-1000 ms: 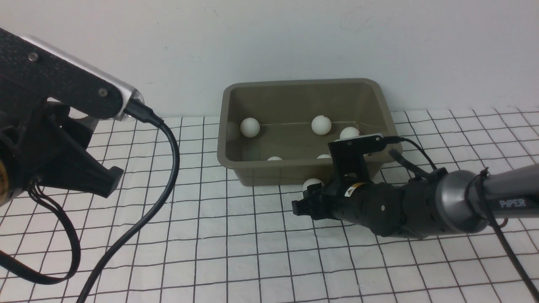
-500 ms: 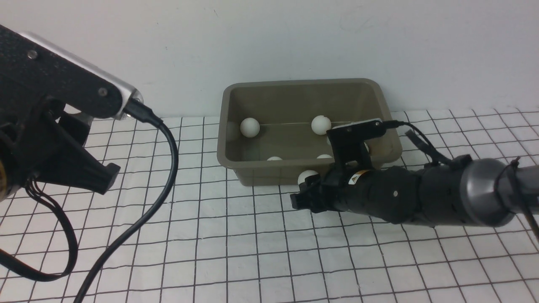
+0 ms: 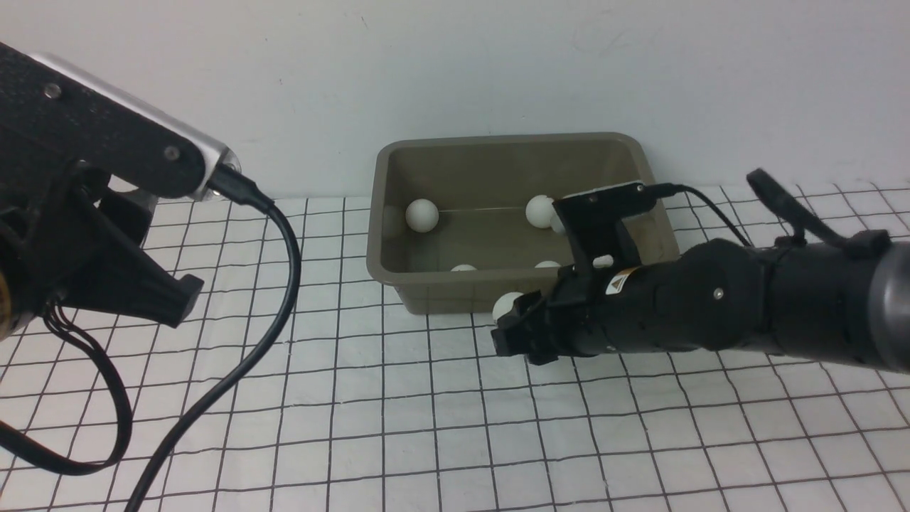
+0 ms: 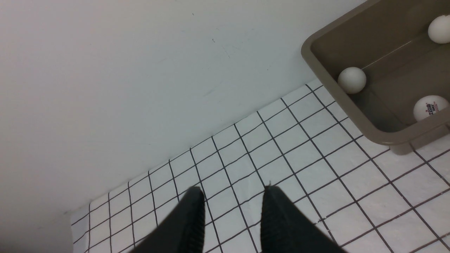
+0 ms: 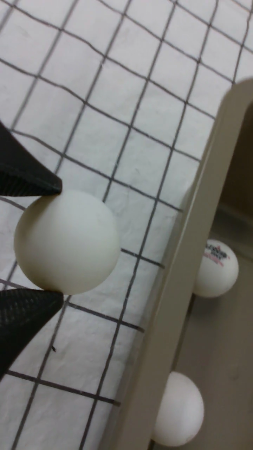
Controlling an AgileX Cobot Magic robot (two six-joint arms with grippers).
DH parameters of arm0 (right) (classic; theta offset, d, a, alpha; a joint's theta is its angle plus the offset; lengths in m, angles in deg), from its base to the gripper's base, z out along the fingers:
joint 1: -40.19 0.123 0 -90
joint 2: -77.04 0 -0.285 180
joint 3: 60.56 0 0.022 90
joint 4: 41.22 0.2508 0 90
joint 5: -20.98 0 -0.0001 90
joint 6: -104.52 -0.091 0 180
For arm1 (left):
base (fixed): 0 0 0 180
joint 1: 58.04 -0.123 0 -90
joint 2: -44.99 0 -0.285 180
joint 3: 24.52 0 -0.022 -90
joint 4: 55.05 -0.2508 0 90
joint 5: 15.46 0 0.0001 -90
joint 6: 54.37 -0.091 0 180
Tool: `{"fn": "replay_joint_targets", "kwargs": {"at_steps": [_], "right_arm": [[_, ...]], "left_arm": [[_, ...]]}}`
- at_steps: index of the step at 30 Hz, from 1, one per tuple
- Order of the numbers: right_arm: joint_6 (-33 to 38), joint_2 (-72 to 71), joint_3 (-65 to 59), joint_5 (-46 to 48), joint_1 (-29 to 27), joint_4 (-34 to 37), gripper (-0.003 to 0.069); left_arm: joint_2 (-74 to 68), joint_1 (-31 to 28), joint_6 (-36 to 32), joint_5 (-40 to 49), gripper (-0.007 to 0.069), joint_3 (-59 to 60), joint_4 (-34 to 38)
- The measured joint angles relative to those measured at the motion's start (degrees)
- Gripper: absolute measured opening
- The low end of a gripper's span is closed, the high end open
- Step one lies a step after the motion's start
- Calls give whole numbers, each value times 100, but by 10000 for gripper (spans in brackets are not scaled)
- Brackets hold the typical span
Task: Put the table tennis balls into the box on the white checkered tablecloth.
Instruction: 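Release the ping pong ball into the bin and lift the gripper away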
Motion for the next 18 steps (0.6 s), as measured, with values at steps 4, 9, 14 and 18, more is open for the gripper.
{"fn": "replay_joint_targets", "kwargs": {"at_steps": [4, 9, 14, 18], "right_arm": [[0, -258, 0, 327, 0, -77, 309], [0, -819, -5, 588, 0, -241, 309], [0, -1163, -5, 396, 0, -493, 309], [0, -1093, -5, -238, -106, -739, 309]], "left_arm": [[0, 0, 11, 0, 209, 0, 0], [0, 0, 105, 0, 209, 0, 5], [0, 0, 247, 0, 209, 0, 5], [0, 0, 309, -27, 209, 0, 10]]}}
